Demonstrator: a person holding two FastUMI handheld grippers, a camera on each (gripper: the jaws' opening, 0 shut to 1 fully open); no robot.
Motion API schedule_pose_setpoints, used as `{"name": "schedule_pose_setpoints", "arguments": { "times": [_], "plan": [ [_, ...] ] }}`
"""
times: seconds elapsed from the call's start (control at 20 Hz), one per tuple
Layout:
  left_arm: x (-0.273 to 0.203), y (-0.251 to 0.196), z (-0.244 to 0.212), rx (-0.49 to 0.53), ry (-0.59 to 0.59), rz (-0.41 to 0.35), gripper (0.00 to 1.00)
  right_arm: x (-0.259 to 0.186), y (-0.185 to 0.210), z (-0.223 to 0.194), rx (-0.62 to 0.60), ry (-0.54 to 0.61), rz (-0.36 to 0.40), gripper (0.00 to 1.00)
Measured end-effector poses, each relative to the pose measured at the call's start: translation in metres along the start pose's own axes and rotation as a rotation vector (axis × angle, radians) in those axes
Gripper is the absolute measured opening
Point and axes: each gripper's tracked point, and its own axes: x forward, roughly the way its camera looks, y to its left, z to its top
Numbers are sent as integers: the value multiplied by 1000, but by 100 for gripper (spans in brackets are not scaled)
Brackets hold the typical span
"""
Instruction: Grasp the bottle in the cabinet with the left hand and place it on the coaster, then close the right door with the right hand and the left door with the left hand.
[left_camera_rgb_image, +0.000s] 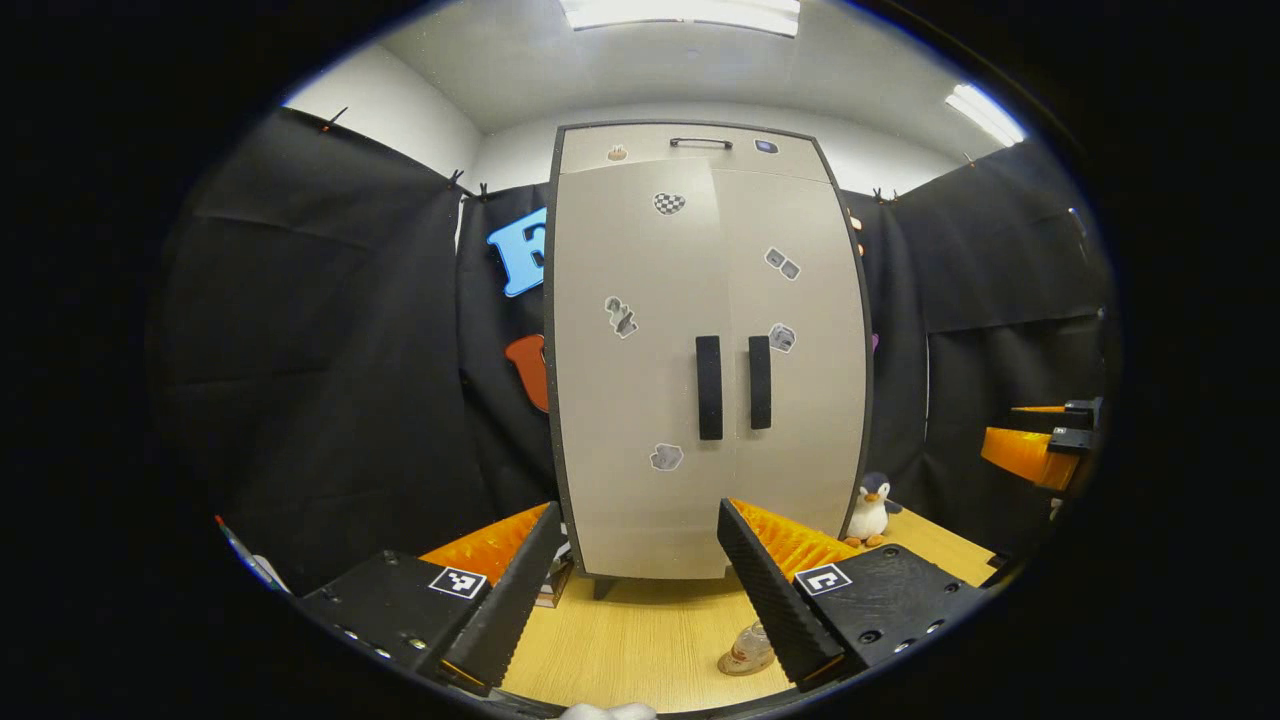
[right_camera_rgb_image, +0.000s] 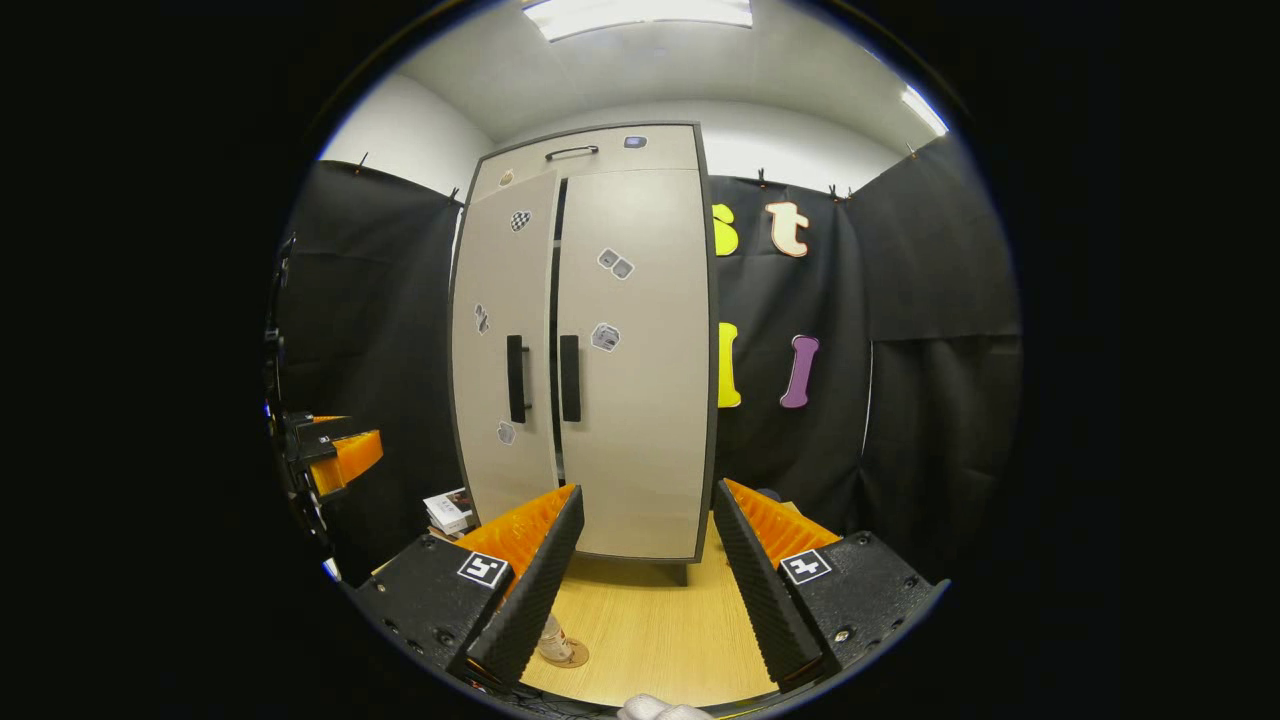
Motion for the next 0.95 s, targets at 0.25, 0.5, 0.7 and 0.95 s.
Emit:
{"name": "schedule_pose_setpoints", "arguments": {
  "times": [0.25, 0.5, 0.7, 0.95],
  "plan": [
    [2, 0, 3, 6, -4, -2, 96, 9, 5, 0, -2, 1, 12, 81],
    [-3, 2, -2, 11, 0, 1, 96, 2, 10, -8, -15, -2, 5, 81],
    [-11, 3, -5, 15, 6, 3, 96, -6, 11, -13, -18, -1, 3, 81],
    [-23, 4, -6, 19, 15, 10, 96, -18, 11, -10, -10, 6, 4, 81]
  ]
}}
